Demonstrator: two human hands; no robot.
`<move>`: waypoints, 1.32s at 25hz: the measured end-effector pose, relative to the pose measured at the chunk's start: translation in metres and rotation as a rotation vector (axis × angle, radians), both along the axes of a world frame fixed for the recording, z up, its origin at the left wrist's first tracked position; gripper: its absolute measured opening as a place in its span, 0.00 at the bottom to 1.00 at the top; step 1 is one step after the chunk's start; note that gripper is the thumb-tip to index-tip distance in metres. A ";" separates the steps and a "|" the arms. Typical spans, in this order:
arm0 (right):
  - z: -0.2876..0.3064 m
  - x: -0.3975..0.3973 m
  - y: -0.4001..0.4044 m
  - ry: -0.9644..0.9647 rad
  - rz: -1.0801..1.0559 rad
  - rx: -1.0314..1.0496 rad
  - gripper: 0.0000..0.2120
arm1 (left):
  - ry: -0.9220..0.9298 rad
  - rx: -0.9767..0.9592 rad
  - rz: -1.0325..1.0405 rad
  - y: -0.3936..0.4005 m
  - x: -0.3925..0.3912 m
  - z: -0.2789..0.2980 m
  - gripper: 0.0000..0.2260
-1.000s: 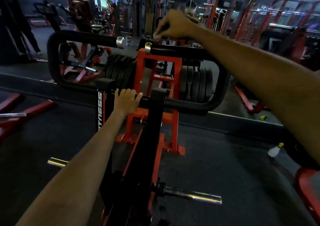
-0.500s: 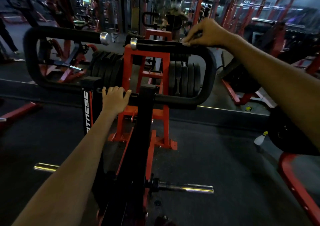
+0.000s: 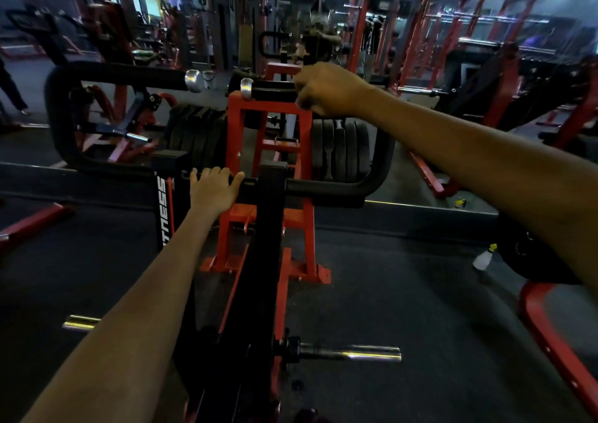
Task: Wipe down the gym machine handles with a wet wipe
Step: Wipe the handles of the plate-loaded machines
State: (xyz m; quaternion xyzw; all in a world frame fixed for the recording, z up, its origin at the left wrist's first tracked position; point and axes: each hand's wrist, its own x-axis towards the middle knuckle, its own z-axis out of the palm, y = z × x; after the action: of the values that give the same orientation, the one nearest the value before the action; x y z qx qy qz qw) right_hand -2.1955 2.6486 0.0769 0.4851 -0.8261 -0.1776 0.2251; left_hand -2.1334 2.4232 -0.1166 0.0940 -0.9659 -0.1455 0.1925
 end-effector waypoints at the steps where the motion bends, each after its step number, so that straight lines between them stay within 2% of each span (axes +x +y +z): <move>1: 0.001 0.002 0.010 0.037 0.020 0.002 0.10 | -0.001 0.008 -0.001 -0.001 0.000 0.000 0.22; 5: -0.001 -0.007 0.075 0.051 0.019 -0.158 0.07 | 0.019 -0.001 0.005 0.000 -0.001 -0.004 0.21; 7: -0.003 -0.004 0.098 0.036 -0.036 -0.162 0.06 | -0.024 -0.018 0.006 0.002 -0.002 -0.001 0.21; 11: -0.002 0.000 0.059 0.079 -0.030 -0.220 0.09 | -0.065 -0.033 0.015 0.005 -0.001 0.001 0.23; 14: -0.004 0.004 0.022 0.126 0.025 -0.067 0.09 | -0.033 -0.041 0.005 0.000 0.000 -0.001 0.23; 16: -0.003 0.002 0.026 0.135 0.035 -0.009 0.07 | -0.031 -0.039 -0.001 -0.001 0.000 0.000 0.23; 20: -0.007 -0.006 0.069 0.129 0.003 -0.172 0.05 | 0.002 -0.032 0.000 -0.002 -0.001 -0.002 0.22; 25: -0.052 0.007 0.107 0.056 -0.189 -0.596 0.07 | 0.024 -0.025 0.007 0.001 -0.002 -0.004 0.21; 28: -0.054 0.013 0.102 0.026 -0.286 -0.635 0.08 | 0.026 -0.028 0.019 0.002 -0.004 -0.006 0.21; 30: -0.038 0.010 0.086 0.031 -0.276 -0.697 0.08 | 0.026 -0.038 0.029 0.002 -0.005 -0.006 0.22; 33: -0.021 0.002 0.071 0.045 -0.240 -0.594 0.09 | 0.008 -0.049 0.034 0.002 -0.006 -0.007 0.22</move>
State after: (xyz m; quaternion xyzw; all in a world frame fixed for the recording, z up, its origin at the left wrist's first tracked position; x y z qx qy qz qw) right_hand -2.1938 2.7192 0.0555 0.2930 -0.8880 0.0351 0.3526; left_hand -2.1390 2.4249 -0.1232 0.1050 -0.9666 -0.1191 0.2010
